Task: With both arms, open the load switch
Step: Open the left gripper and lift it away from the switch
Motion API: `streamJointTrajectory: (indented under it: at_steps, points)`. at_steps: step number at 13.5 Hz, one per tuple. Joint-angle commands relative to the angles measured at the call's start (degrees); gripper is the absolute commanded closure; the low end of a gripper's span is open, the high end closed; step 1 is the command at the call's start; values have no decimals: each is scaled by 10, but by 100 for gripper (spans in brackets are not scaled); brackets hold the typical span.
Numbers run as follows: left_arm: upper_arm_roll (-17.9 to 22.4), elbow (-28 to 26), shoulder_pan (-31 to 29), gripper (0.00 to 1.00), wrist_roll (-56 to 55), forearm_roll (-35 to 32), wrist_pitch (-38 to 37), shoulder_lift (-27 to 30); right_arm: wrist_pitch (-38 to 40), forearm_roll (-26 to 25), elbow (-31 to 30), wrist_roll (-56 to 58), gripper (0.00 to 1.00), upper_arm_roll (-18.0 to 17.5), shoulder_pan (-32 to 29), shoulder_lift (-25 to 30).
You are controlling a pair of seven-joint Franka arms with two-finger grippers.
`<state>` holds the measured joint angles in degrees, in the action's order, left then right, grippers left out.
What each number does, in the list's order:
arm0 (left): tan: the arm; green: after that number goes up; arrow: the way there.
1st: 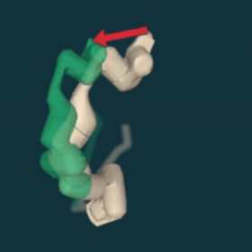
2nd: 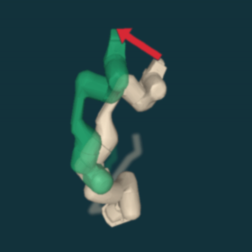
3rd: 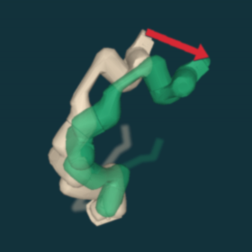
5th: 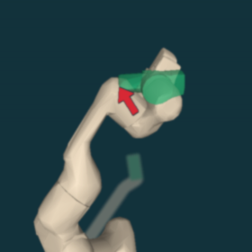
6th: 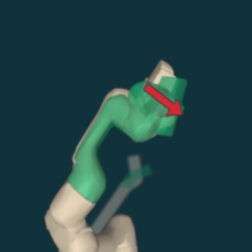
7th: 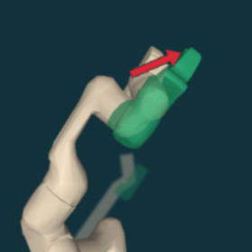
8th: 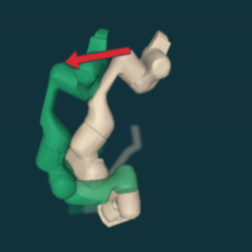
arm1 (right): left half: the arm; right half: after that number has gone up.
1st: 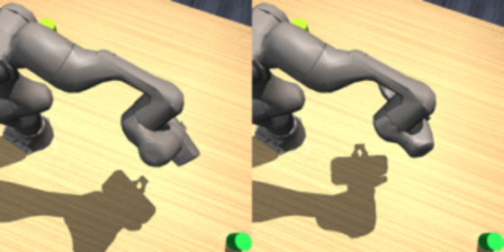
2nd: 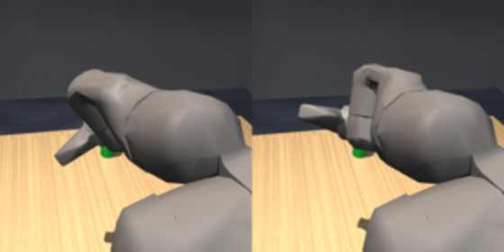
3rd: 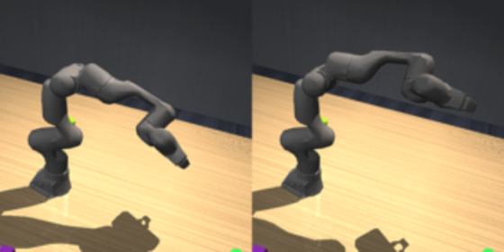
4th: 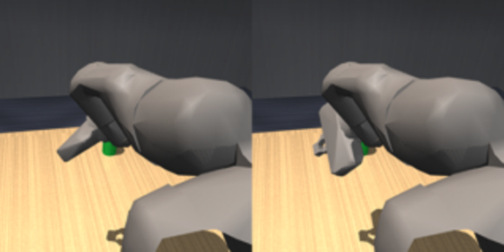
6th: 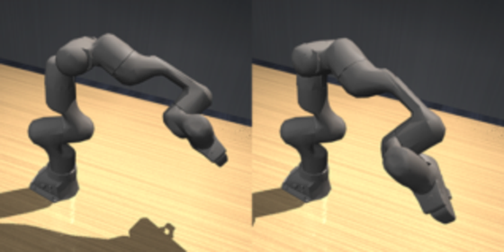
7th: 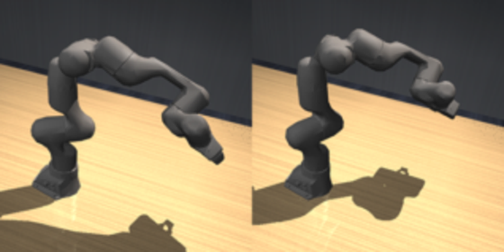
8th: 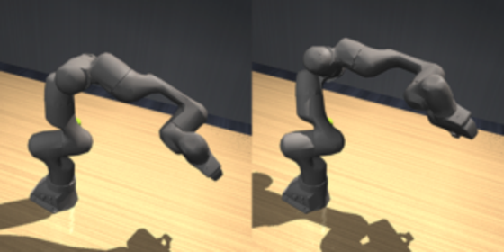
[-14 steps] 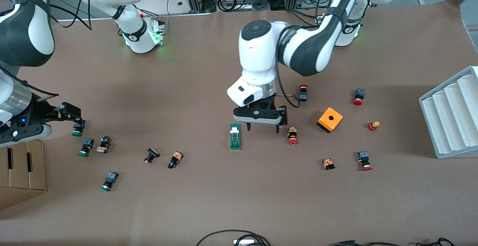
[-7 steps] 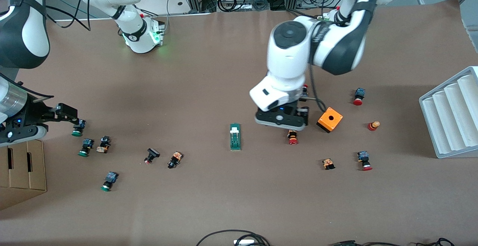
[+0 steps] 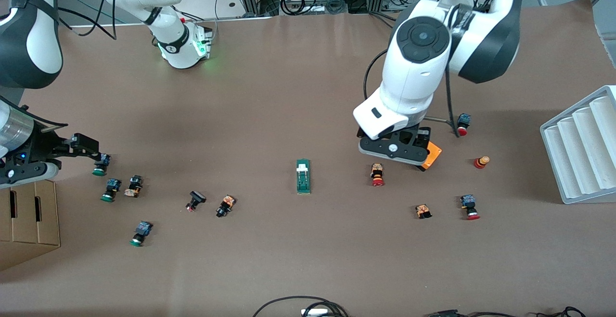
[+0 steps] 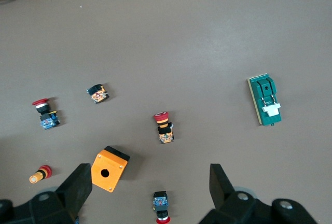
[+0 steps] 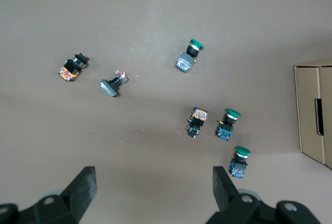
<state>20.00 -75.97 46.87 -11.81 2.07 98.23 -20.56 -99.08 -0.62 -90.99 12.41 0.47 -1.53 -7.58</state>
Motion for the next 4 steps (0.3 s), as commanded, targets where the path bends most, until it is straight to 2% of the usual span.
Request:
streamJointTrajectory:
  at_steps: [1, 4]
  points:
    - [36, 5, 4, 0, 52, 6, -11, 5, 13, 6, 8, -5, 0, -3, -7, 0]
    - [53, 6, 2, 0, 107, 7, -11, 5, 13, 6, 8, -6, 0, -3, -6, 0]
